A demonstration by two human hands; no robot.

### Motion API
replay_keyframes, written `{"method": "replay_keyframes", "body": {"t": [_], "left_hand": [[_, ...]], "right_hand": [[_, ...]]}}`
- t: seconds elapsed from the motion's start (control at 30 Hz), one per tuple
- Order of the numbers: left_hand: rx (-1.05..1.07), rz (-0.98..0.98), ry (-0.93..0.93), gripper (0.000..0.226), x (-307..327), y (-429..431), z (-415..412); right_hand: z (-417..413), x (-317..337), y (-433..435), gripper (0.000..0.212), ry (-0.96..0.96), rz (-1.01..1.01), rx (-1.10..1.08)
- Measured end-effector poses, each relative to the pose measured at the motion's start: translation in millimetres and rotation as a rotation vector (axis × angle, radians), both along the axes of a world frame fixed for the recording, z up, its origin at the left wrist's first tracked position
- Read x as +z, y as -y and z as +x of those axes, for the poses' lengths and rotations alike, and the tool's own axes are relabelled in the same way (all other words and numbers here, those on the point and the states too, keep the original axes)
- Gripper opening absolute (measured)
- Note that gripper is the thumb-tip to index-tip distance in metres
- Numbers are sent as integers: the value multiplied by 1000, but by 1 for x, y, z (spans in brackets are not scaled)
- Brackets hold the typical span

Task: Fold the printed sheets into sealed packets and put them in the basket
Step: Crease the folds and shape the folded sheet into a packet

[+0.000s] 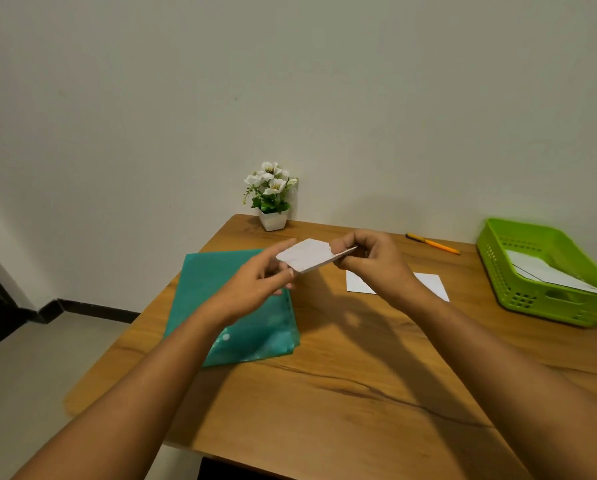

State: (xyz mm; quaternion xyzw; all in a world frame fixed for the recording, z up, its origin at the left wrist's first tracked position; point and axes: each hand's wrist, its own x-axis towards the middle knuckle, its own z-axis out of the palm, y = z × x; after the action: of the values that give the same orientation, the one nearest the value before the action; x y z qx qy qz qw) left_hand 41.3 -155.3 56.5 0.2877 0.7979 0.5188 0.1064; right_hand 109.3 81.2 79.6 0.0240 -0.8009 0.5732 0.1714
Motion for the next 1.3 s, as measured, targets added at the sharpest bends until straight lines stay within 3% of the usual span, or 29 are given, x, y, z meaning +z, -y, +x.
{"method": "replay_keyframes", "body": {"t": [0.13,0.27,0.33,0.43,0.7,0.83,0.93,1.03,1.13,1.2,1.3], "left_hand": [[50,119,-23,33,-8,-49,-11],[86,60,-56,33,-22,-87,-20],[53,19,-53,34,-30,-101,-24],[12,-39,-27,36,-42,-116,-26],[58,-241,-164,43,-55,-128,-30],[143,-372,-324,47,-62,-127,-40],[282,-322,-478,44,-62,-130,-36],[159,-246,-541,34,-59,-138,-27],[-22,-366,-544,52,-61,-152,-19],[-5,-411,-552,56,-65,-158,-18],[62,-411,-538,43,-74,-164,-18]], "right_hand": [[4,-12,-19,23,53,-162,-103],[14,-28,-39,48,241,-700,-100],[20,-35,-48,43,301,-903,-71],[21,-42,-61,34,308,-1006,-106],[3,-61,-80,31,375,-913,-289],[-10,-64,-81,30,410,-833,-333],[-19,-67,-82,29,438,-800,-332],[-26,-69,-83,27,489,-762,-318],[-29,-69,-82,28,501,-737,-305],[-30,-70,-82,28,494,-698,-321],[-28,-73,-87,29,505,-604,-356]]}}
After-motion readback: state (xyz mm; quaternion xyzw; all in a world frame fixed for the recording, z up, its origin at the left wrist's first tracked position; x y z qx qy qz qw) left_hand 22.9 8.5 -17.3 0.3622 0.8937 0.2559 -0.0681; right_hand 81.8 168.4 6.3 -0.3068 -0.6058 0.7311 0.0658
